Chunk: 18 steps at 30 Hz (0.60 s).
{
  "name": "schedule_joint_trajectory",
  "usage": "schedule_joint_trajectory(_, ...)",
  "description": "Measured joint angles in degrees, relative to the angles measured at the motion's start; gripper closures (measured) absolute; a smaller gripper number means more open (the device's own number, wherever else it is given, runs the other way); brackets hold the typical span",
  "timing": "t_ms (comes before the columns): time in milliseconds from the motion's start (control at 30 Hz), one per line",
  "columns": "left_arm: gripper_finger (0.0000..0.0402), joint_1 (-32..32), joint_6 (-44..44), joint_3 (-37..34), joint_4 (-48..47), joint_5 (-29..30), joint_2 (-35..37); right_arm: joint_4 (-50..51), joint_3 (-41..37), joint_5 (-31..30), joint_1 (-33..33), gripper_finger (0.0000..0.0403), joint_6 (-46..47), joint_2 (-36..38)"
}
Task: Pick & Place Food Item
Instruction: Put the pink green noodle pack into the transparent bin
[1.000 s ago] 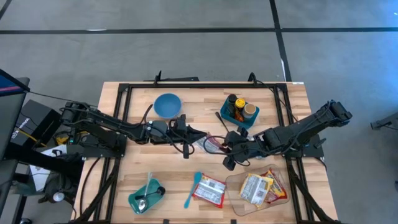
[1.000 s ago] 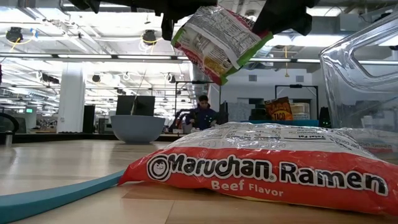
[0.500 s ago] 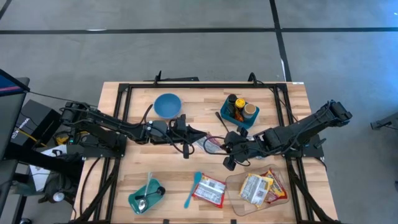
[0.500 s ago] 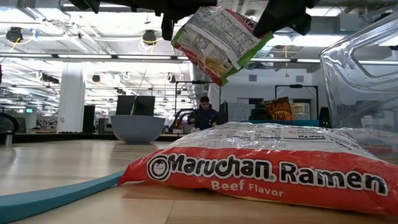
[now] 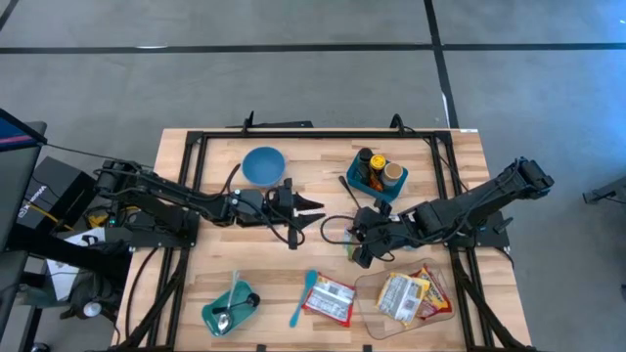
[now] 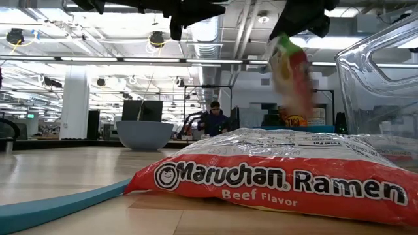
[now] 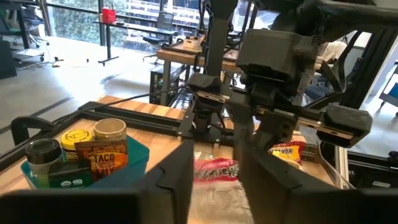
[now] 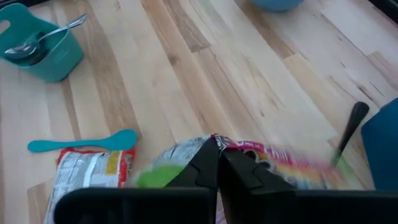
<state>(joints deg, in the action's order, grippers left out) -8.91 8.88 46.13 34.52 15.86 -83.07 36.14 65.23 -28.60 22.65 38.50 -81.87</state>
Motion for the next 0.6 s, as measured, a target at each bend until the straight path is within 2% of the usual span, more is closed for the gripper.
schedule_joint_trajectory(133,0.0238,0.47,-0.08,0.0,0.0,0.73,0.0,0.02,0.0,0.0,1.0,0.0403,0.04,0.0)
schedule_joint_trajectory(267,0.0214,1.31,-0.06,0.0,-0.07,0.89,0.0,0.1,0.0,0.14,1.91,0.0403,0.48,0.0)
schedule_joint_trajectory(600,0.0217,1.57,-0.07,0.0,-0.37,1.15,0.0,5.67,1.28,1.65,2.55,0.0403,3.02,0.2)
